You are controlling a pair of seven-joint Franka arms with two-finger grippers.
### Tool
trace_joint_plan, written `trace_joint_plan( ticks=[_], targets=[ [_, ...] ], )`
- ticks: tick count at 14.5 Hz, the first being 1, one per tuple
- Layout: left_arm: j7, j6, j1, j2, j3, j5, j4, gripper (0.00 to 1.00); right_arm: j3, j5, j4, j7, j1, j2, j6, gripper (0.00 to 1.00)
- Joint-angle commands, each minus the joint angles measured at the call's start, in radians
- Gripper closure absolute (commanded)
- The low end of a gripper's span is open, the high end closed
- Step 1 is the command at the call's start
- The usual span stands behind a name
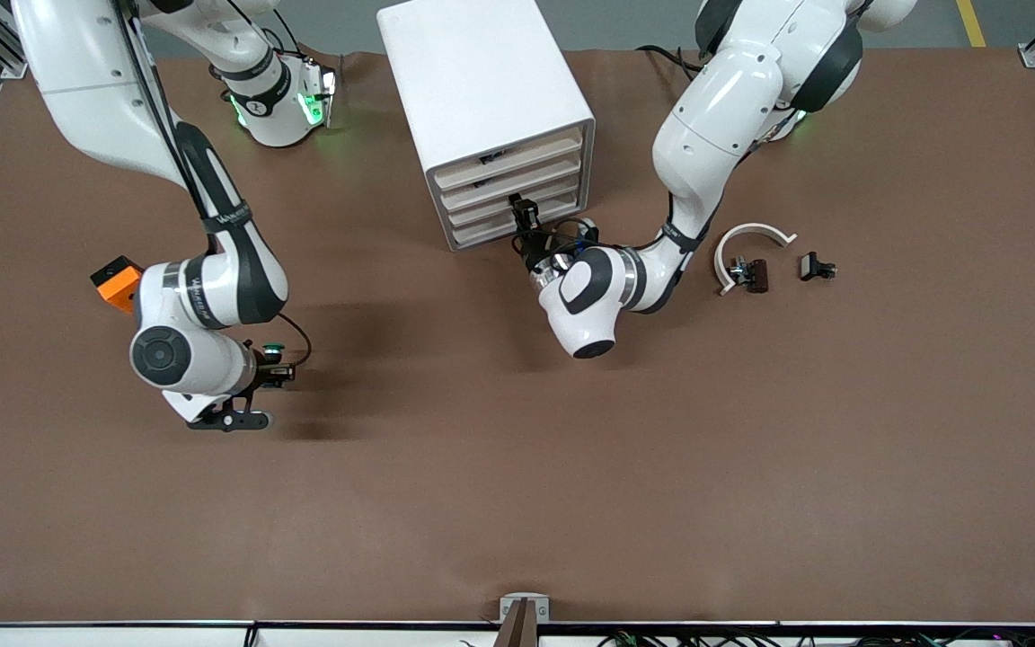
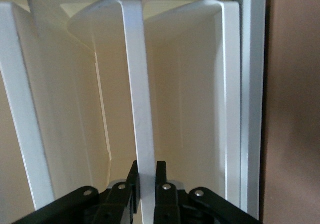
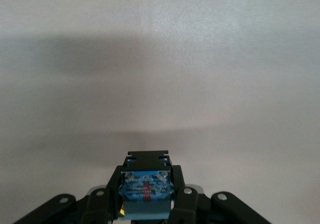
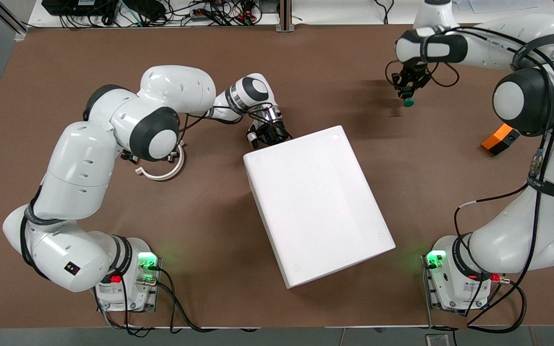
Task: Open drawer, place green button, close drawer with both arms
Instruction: 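Pull the drawer open with the left gripper while the right gripper lifts the button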
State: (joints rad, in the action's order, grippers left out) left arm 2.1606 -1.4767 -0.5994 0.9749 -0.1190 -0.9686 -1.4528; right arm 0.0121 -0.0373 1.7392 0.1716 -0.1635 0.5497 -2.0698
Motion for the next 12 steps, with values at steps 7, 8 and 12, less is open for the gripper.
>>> trace_joint_plan(
  ticks=[7,8,12],
  targets=[
    [-0.031,-0.011,0.088,0.008,0.039,-0.015,0.071,0.96,-0.004,0.016,-0.193,0.332,-0.174,-0.108,0.413,0.89],
    [-0.031,-0.028,0.099,0.01,0.039,-0.015,0.09,0.95,-0.003,0.022,-0.208,0.404,-0.209,-0.109,0.443,0.88],
    [-0.036,-0.105,0.122,0.008,0.048,-0.015,0.111,0.87,-0.003,0.111,-0.248,0.765,-0.356,-0.109,0.488,0.83]
  ],
)
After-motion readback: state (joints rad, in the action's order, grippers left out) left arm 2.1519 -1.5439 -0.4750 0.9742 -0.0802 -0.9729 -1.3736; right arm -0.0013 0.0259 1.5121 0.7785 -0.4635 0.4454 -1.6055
